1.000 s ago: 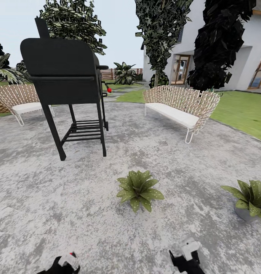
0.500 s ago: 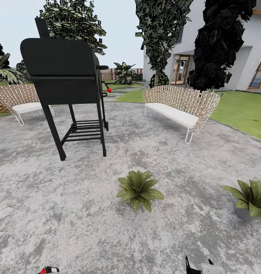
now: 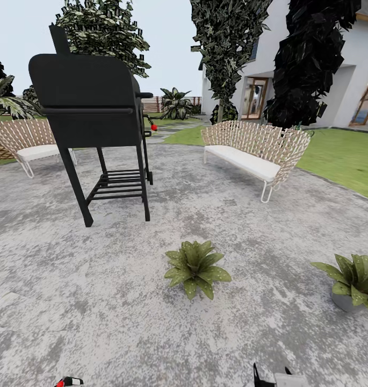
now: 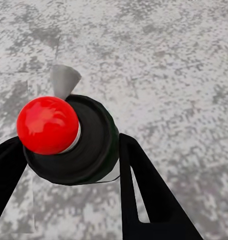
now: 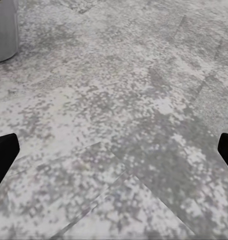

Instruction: Pick up the pesticide atomizer in the garden and spray insectifuge to fully cover both potted plants in the garden.

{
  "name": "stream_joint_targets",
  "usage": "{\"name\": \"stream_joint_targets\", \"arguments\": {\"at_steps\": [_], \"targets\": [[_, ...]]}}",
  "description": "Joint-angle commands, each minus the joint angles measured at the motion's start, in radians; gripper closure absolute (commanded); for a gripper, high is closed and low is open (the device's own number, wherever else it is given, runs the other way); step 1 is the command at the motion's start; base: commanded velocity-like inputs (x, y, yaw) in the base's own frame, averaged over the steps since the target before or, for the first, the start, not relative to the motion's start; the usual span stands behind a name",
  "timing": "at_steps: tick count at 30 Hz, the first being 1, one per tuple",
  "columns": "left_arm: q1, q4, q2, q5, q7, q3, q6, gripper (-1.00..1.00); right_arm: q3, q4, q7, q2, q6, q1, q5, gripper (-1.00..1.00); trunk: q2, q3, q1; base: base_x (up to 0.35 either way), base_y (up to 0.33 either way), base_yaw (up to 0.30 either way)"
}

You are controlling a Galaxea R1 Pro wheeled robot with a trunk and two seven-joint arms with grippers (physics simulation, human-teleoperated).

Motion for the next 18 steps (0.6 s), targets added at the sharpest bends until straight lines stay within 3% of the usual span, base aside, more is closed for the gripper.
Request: {"name": "stream_joint_targets", "arguments": {"at_steps": [1, 18], "targets": [[-0.001, 0.001, 0.0, 0.011, -0.006, -0.004, -0.002, 1.0, -0.007, 0.001, -0.003, 0.0, -0.002, 0.0, 0.011, -1.0, 0.0, -0.001, 0.0, 0.0, 0.0, 0.0], [-0.001, 0.001, -0.001, 0.003, -0.008, -0.008, 0.0, 1.0, -0.007, 0.001, -0.003, 0.0, -0.002, 0.0, 0.011, -1.0, 0.0, -0.001, 0.0, 0.0, 0.0, 0.0]]}}
